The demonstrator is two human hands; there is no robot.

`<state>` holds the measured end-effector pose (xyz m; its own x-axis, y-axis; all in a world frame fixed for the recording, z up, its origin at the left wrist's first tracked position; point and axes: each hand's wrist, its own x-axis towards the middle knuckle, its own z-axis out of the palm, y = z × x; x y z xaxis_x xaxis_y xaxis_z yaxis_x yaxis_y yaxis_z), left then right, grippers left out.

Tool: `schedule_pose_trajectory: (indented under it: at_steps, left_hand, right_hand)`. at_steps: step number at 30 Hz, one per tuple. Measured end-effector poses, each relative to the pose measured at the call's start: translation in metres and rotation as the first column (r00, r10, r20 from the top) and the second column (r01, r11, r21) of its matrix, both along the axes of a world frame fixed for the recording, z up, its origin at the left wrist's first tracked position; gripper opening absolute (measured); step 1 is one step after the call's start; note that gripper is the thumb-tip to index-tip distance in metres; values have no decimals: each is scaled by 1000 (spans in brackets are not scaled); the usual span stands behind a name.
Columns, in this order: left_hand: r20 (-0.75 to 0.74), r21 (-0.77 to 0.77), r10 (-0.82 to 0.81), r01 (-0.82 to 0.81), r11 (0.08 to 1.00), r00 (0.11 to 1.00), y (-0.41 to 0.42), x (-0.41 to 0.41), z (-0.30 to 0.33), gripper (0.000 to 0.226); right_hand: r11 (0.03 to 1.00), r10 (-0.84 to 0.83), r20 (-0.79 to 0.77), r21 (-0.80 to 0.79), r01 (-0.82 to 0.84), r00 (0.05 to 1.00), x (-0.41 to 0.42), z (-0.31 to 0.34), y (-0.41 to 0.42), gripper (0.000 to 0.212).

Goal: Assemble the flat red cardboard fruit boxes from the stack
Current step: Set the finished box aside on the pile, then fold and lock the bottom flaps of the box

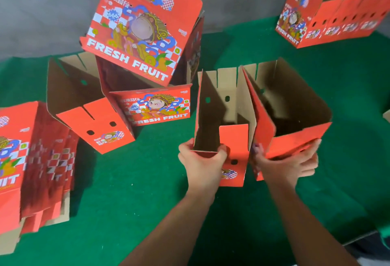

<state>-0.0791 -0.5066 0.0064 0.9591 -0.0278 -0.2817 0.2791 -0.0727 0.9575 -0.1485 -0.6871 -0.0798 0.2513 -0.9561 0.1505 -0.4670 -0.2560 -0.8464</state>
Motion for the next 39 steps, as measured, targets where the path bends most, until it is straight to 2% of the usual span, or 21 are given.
schedule_pose_trajectory:
  at_steps: [2,4,6,8,11,13,18,21,23,24,26,28,30,32,33,35,36,39]
  left_hand:
    - [-15,-43,-3,3,999,1000,3,0,4,72]
    - [4,-51,-9,9,999,1000,8,-1,7,72]
    - [33,-31,-20,21,999,999,10,-3,9,72]
    - [36,-21,-15,16,1000,999,9,-5,10,72]
    - [12,-4,24,-24,1000,1000,10,-2,4,70]
    - [-12,8,15,-15,1000,1000,10,3,-1,71]
    - [12,71,-32,31,997,999,0,3,0,70]
    - [1,60,-27,27,998,1000,-11,-2,1,71]
    - [2,50,-27,27,998,1000,-19,-6,3,72]
    - [0,47,-21,21,999,1000,-22,-8,4,72]
    - [-15,50,-4,5,999,1000,-27,-10,6,74]
    - [-16,49,0,1,999,1000,-30,-12,8,76]
    - [21,43,-40,39,998,999,-33,-19,8,77]
    - [98,65,-124,118,991,987,-38,-35,7,74]
    - [141,75,-178,168,983,974,-40,-46,7,69]
    - [201,77,-302,292,953,932,-44,-66,8,56]
    - [214,68,-356,349,935,910,-46,-73,8,49]
    - [218,115,-506,493,863,835,-49,-81,8,43]
  right_hand:
    - [994,-75,7,-80,75,997,-9,10,-40,145]
    - [980,-173,11,-95,173,985,-17,17,-88,146]
    - [972,-233,-6,0,233,972,-18,20,-124,152]
    - [965,-212,-54,149,218,976,-13,15,-133,155]
    - [943,-53,-42,327,64,998,-1,-2,-114,146]
    - [938,28,-39,346,-13,999,3,-16,-102,137]
    - [937,45,-19,348,-35,999,2,-13,-89,124]
    - [928,80,106,356,-113,991,2,10,-73,115]
    - [884,230,169,377,-278,958,-1,30,-47,103]
    - [877,342,127,314,-365,931,-6,39,-28,95]
    - [869,459,121,147,-473,880,-28,45,10,81]
    - [800,572,159,109,-590,805,-52,41,41,87]
    - [718,677,155,78,-692,719,-60,29,60,106]
    - [782,573,259,111,-613,778,-55,30,78,112]
    - [861,429,321,138,-490,844,-52,33,83,104]
    - [961,171,304,158,-226,937,-50,44,86,97]
    - [980,130,268,113,-165,955,-52,46,80,99]
    - [991,120,117,46,-126,986,-59,34,54,110]
